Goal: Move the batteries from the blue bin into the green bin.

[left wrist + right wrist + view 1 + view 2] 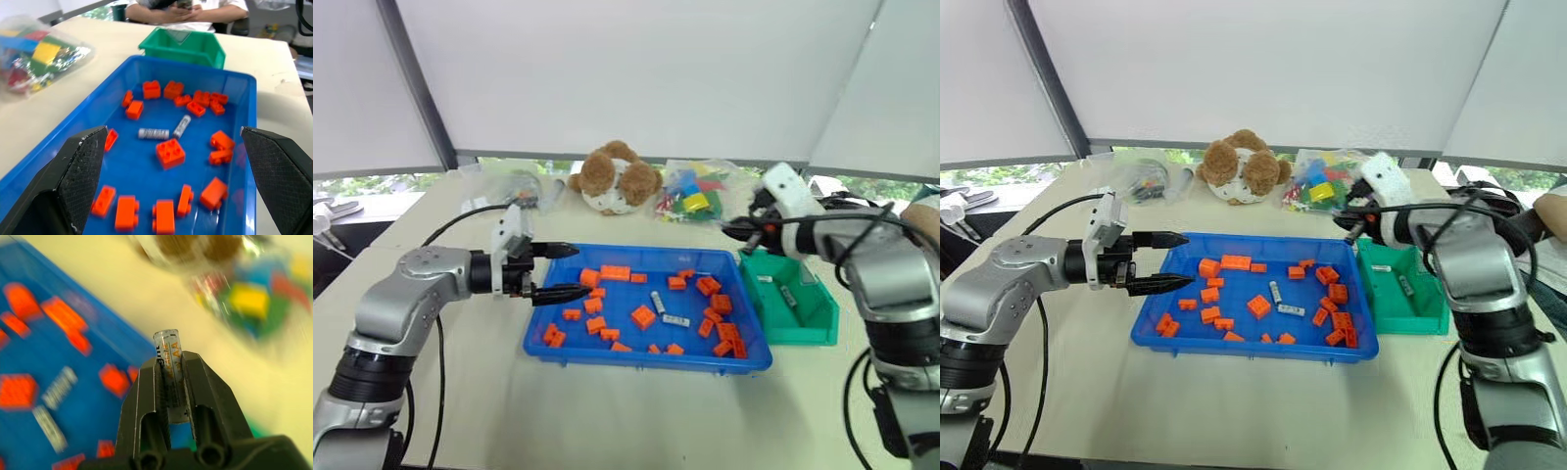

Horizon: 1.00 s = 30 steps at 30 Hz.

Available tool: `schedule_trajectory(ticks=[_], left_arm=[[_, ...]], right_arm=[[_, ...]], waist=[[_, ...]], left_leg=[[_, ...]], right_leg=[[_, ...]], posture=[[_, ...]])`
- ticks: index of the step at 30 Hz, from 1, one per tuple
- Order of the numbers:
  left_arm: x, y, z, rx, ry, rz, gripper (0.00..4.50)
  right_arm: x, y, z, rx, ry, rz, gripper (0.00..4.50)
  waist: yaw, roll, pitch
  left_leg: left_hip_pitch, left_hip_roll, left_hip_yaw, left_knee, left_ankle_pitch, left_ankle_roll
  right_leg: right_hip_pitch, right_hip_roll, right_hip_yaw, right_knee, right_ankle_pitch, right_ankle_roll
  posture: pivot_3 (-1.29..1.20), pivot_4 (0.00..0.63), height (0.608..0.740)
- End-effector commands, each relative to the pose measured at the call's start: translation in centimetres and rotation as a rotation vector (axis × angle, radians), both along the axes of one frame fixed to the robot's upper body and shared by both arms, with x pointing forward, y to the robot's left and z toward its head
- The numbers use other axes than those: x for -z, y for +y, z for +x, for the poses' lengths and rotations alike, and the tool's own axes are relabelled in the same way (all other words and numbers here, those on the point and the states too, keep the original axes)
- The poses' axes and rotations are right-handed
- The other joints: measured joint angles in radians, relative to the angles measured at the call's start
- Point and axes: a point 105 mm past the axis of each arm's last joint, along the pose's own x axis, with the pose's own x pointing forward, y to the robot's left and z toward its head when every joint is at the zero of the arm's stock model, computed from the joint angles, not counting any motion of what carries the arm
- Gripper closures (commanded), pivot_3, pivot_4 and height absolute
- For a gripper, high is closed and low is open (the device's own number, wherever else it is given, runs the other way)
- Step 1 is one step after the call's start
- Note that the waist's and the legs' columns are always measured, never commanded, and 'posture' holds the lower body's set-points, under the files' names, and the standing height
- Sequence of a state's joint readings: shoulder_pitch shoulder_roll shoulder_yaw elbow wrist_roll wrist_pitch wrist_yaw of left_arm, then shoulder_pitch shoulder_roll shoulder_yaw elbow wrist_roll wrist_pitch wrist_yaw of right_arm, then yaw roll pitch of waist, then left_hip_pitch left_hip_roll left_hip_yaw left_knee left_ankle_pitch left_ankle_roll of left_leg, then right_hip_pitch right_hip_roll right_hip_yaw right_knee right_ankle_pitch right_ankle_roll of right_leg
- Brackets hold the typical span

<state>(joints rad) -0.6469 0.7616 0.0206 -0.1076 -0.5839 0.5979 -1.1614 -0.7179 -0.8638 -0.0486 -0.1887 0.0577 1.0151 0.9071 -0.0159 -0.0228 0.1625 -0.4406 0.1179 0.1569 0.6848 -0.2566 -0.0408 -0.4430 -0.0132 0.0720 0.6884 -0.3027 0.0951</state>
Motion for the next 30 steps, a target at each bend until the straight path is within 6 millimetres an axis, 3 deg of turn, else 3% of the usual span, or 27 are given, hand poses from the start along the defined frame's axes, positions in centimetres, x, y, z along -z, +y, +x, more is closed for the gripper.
schedule_trajectory(ticks=[1,6,11,15,17,20,23,27,30], left_arm=[[-0.8,-0.1,0.0,0.017,-0.039,-0.002,0.00],[-0.8,-0.4,0.2,0.030,-0.039,-0.005,0.00],[-0.8,-0.3,0.1,0.031,-0.039,-0.001,0.00],[-0.8,-0.2,0.1,0.030,-0.038,0.003,0.00],[-0.9,-0.2,0.1,0.029,-0.039,0.004,0.00],[-1.0,-0.1,0.1,0.027,-0.043,0.005,0.00],[-1.0,-0.1,0.2,0.027,-0.045,0.006,0.00],[-1.2,-0.3,0.3,0.029,-0.053,0.005,0.00],[-1.1,-0.3,0.2,0.028,-0.056,0.006,0.00]], right_arm=[[0.5,-3.2,-1.1,0.096,0.010,-0.018,4.48],[4.3,-5.5,-1.2,0.194,0.093,-0.039,4.48],[4.2,-5.8,-1.2,0.201,0.090,-0.016,2.16],[2.9,-5.5,-1.0,0.180,0.055,-0.010,0.09],[1.9,-4.2,-0.9,0.122,0.034,0.014,0.03],[0.5,-0.5,-1.5,-0.066,0.018,0.043,0.03],[0.6,2.7,-2.3,-0.237,0.052,0.040,0.03],[4.1,6.5,-2.3,-0.397,0.169,0.020,0.03],[6.1,8.2,-1.7,-0.443,0.220,0.017,0.03]], waist=[[0.002,0.000,0.000],[-0.002,0.000,0.000],[0.001,0.000,0.000],[0.002,0.000,0.000],[0.001,0.000,0.000],[0.000,0.000,0.000],[0.002,0.000,0.000],[0.003,0.000,0.000],[0.003,0.000,0.000]], left_leg=[[0.000,0.000,0.000,0.000,0.000,0.000],[0.000,0.000,0.000,0.000,0.000,0.000],[0.000,0.000,0.001,0.001,0.000,-0.001],[0.000,0.000,0.001,0.001,0.000,-0.001],[0.000,0.000,0.001,0.001,0.000,-0.001],[0.000,0.000,0.000,0.000,0.000,-0.001],[0.000,0.000,0.000,0.000,0.000,-0.001],[0.000,0.000,0.000,0.001,0.000,0.000],[0.000,0.000,0.000,0.001,0.000,0.000]], right_leg=[[0.000,0.000,0.000,0.000,0.000,0.000],[0.000,0.000,0.001,0.000,0.000,0.000],[0.000,0.000,0.001,0.000,0.000,0.000],[0.000,0.000,0.001,0.000,0.000,0.000],[0.000,0.000,0.001,0.000,0.000,0.000],[0.000,0.000,0.001,0.000,0.000,0.000],[0.000,0.000,0.001,0.000,0.000,0.000],[0.000,0.000,0.000,0.000,0.000,0.000],[0.000,0.000,0.000,0.000,0.000,0.000]], posture=[[0.00,0.150,0.710],[0.00,0.150,0.710],[0.00,0.150,0.710],[0.00,0.150,0.710],[0.00,0.150,0.710],[0.00,0.150,0.710],[0.00,0.150,0.710],[0.00,0.150,0.710],[0.00,0.150,0.710]])
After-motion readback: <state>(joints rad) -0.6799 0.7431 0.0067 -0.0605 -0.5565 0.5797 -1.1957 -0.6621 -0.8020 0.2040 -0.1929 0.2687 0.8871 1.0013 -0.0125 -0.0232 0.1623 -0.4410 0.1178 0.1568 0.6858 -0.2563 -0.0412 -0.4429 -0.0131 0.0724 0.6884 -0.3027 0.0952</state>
